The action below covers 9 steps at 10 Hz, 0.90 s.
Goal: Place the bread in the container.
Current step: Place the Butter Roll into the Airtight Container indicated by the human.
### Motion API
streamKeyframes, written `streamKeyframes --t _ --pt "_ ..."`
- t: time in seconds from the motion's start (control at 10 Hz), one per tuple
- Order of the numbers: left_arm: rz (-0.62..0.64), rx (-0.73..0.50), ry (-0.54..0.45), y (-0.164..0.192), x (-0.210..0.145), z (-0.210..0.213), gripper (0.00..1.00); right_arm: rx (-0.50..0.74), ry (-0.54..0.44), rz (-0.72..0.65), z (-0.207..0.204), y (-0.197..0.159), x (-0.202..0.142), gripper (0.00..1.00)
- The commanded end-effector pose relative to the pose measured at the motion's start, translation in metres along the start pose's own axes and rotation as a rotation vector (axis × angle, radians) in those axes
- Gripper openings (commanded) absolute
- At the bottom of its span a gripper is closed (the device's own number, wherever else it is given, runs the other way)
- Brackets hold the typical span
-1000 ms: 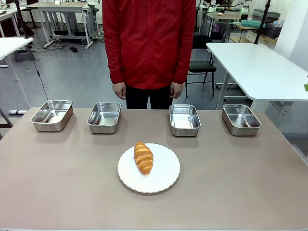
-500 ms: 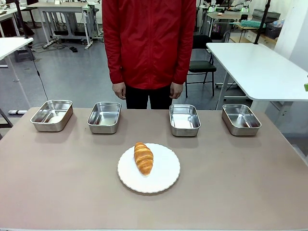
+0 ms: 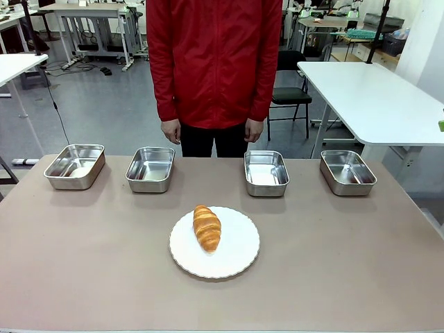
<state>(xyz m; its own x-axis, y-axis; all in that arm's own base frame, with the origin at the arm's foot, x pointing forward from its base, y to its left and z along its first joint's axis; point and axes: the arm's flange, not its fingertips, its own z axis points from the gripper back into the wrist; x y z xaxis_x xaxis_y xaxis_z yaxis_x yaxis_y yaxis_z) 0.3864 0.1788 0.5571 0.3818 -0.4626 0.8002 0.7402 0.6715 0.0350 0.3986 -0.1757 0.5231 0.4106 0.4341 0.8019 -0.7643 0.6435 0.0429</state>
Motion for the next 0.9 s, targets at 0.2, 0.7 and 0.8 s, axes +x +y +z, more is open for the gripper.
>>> streamKeyframes --t 0.2,0.7,0.8 --pt "0.001 0.0 -0.004 -0.0001 -0.0006 0.0013 1.0 0.001 -0.015 0.005 -0.0017 0.0002 -0.0001 1.0" --pt "0.001 0.0 -0.004 -0.0001 -0.0006 0.0013 1.0 0.001 -0.015 0.005 -0.0017 0.0002 -0.0001 1.0" --pt "0.001 0.0 -0.004 -0.0001 -0.0006 0.0013 1.0 0.001 -0.015 0.005 -0.0017 0.0002 -0.0001 1.0"
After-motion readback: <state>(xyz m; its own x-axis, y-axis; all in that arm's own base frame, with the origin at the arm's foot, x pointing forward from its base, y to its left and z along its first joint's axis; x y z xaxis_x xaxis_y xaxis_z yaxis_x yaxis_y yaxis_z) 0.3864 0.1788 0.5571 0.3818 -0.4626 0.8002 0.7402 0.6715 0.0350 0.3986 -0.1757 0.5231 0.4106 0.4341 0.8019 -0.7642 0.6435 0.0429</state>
